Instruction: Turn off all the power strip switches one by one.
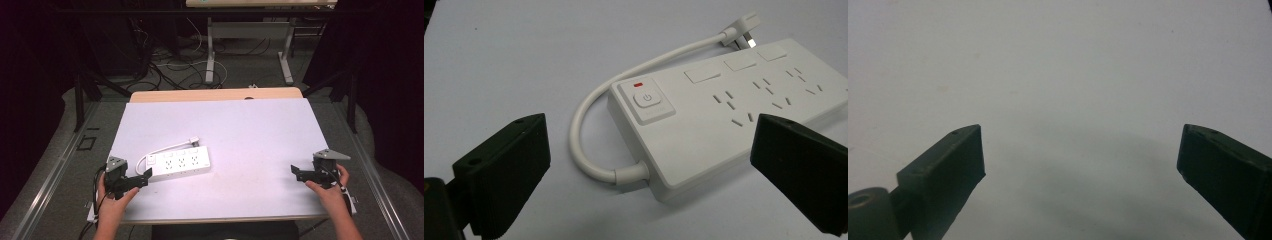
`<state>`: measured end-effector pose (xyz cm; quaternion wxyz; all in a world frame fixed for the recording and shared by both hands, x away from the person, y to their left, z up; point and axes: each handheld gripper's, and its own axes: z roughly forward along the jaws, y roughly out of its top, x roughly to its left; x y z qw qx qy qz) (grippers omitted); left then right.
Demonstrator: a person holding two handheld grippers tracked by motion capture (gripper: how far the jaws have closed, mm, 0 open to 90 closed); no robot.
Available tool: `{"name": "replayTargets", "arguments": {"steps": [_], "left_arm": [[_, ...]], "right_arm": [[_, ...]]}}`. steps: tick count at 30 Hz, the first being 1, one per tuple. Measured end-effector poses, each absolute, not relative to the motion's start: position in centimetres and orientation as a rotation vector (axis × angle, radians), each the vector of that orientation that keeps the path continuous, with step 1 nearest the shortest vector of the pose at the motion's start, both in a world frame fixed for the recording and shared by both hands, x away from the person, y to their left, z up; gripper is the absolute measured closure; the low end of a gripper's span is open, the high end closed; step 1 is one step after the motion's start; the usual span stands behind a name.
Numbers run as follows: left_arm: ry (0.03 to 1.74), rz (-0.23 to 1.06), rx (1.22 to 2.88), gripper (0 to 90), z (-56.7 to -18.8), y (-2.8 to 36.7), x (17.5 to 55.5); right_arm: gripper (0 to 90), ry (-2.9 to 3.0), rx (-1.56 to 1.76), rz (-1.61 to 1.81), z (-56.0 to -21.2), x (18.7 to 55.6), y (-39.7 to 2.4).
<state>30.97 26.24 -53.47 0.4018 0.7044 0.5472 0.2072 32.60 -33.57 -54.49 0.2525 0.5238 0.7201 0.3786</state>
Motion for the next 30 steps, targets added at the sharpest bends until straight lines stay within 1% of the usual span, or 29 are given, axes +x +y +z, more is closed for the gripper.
{"name": "replayTargets", "arguments": {"steps": [7, 17, 27, 28, 30], "left_arm": [[1.373, 0.537, 1.777, 4.9, -53.1, 26.1, 30.7], [1.348, 0.549, 1.773, 6.9, -52.0, 25.8, 30.7], [1.342, 0.552, 1.792, 13.9, -50.8, 25.1, 31.6], [1.343, 0.551, 1.796, 16.3, -50.6, 25.1, 31.7], [1.341, 0.550, 1.801, 16.3, -50.4, 25.0, 31.9]], "right_arm": [[4.3, 1.933, 1.407, 1.062, -53.7, 30.9, -32.6], [4.2, 1.908, 1.398, 1.068, -53.8, 30.3, -32.8], [4.6, 1.887, 1.396, 1.078, -53.7, 30.2, -32.6], [4.6, 1.901, 1.385, 1.084, -53.6, 30.2, -32.6], [4.6, 1.891, 1.381, 1.081, -53.6, 30.2, -32.5]]}}
